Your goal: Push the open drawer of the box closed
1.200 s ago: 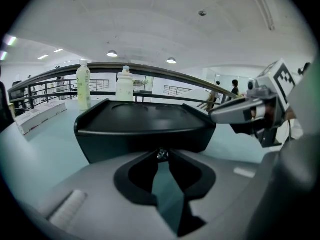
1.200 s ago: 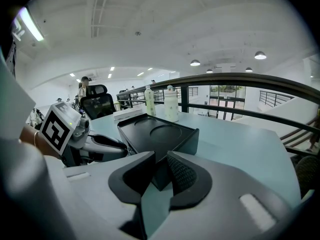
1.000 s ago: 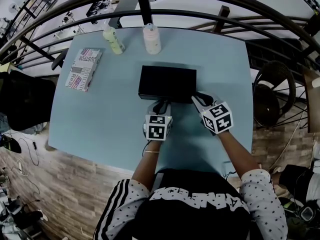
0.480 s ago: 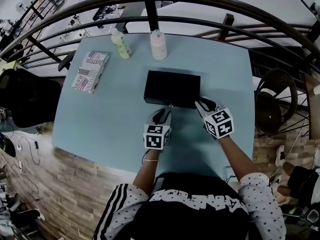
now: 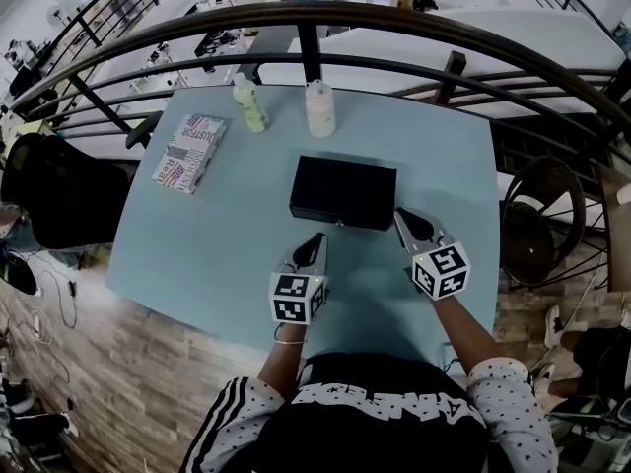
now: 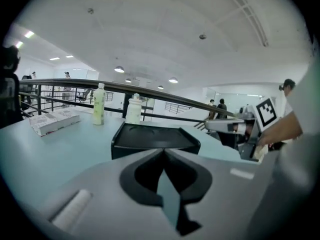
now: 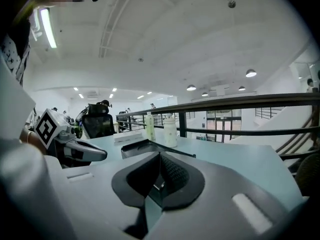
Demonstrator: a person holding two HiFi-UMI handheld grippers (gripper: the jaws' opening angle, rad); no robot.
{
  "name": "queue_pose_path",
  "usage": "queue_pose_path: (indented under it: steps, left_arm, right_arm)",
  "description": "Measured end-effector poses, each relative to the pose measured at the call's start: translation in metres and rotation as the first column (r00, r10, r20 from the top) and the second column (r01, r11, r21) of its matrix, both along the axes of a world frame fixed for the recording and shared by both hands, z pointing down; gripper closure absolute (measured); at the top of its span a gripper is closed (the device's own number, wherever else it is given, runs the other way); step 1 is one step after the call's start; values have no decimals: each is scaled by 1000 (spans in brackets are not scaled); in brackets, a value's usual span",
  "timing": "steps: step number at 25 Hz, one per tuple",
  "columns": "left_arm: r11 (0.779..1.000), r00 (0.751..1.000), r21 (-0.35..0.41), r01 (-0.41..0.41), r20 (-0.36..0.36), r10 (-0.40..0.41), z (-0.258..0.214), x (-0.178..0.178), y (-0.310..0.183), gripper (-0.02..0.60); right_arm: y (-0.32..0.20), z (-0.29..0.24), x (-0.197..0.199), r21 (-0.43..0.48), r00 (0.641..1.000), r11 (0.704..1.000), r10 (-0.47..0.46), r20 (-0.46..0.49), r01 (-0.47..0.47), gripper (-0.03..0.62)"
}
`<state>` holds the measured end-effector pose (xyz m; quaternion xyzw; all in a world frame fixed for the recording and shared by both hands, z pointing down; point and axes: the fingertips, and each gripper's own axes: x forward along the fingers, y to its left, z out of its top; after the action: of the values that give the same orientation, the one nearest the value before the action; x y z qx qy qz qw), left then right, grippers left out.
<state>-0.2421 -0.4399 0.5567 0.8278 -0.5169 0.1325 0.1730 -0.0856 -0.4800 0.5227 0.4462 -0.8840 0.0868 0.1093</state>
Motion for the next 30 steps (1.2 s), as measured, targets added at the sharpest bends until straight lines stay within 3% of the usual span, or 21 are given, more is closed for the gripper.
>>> queue_pose_path:
  steps: [9, 30]
  left_arm:
    - [998, 1000, 69, -10, 16, 9, -35, 0, 18, 581]
    - [994, 998, 103, -24, 58, 18, -53, 9, 36, 581]
  right_arm:
    - [37, -32, -1, 19, 989, 1000, -18, 146, 15, 597]
    - [68, -48, 1, 34, 984, 999, -34, 176, 28, 597]
